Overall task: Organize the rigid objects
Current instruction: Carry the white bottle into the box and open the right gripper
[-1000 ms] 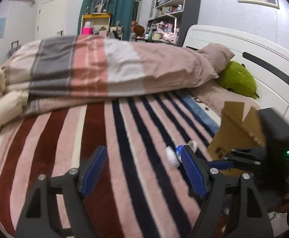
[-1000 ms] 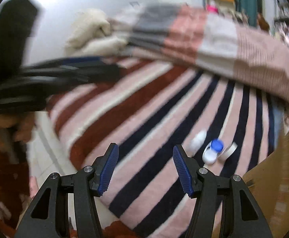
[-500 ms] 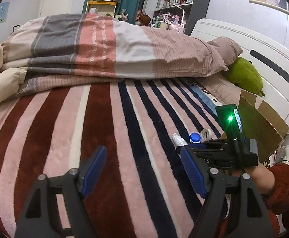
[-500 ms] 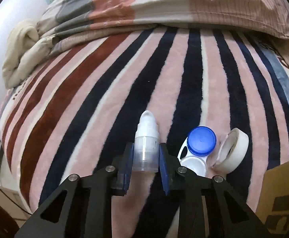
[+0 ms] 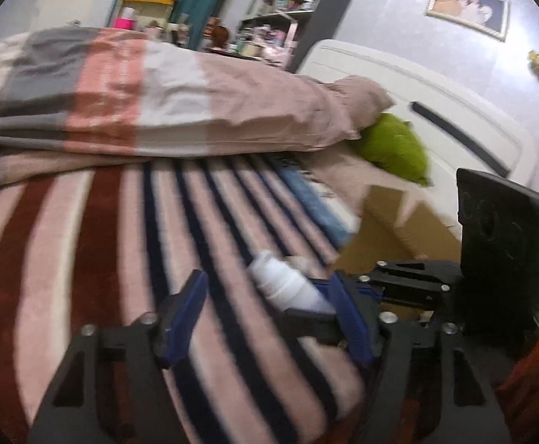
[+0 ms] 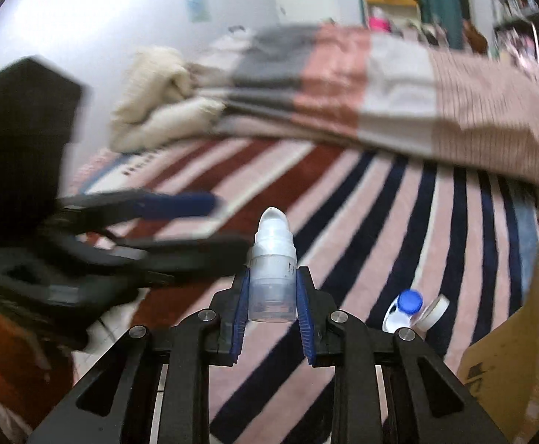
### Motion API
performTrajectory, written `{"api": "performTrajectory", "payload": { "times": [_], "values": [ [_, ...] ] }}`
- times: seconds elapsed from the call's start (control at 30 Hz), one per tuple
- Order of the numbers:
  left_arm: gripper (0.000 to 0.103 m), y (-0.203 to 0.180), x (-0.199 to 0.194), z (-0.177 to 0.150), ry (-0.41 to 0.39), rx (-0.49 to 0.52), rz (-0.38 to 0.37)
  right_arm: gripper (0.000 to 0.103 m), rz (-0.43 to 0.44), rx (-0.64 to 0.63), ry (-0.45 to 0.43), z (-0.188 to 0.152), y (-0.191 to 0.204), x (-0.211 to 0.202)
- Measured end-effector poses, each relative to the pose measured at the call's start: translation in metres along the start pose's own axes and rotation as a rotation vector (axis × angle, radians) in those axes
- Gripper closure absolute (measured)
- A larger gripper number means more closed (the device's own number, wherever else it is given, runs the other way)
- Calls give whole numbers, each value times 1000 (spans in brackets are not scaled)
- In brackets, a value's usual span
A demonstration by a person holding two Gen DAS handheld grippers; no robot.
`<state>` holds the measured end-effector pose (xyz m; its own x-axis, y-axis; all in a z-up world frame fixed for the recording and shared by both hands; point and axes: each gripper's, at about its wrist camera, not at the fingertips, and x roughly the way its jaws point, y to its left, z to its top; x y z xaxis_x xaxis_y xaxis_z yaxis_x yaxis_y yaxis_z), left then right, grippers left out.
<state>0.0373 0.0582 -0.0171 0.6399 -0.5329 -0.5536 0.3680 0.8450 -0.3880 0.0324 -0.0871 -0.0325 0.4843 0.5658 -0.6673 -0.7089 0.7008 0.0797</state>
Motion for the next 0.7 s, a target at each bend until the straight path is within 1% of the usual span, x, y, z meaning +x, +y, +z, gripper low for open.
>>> {"api": "performTrajectory", "payload": {
  "times": [0.07,0.1,0.13,0.17,0.27,0.47,0.6,0.7],
  "values": [
    [55,-15,0,6,-7,-3,-62,83,-13,-18,-35,3,3,-15],
    [58,-23,1,9,-8,0,-85,83,-16,-16,-53,2,0,-26],
    [66,-31,2,13,-10,6,-104,83,-19,-13,-65,0,-3,-34],
    [68,-38,3,15,-13,17,-100,83,-27,-10,-82,-2,-7,-44],
    [69,-65,12,24,-12,57,-120,83,-42,12,-105,-7,-23,-65],
    [70,-118,50,43,27,131,-156,83,-109,77,-121,-21,-70,-105],
    [70,-155,85,52,72,184,-171,83,-164,123,-107,-31,-102,-125],
    [70,-172,108,56,112,209,-167,83,-179,173,-78,-37,-126,-130]
  ]
}}
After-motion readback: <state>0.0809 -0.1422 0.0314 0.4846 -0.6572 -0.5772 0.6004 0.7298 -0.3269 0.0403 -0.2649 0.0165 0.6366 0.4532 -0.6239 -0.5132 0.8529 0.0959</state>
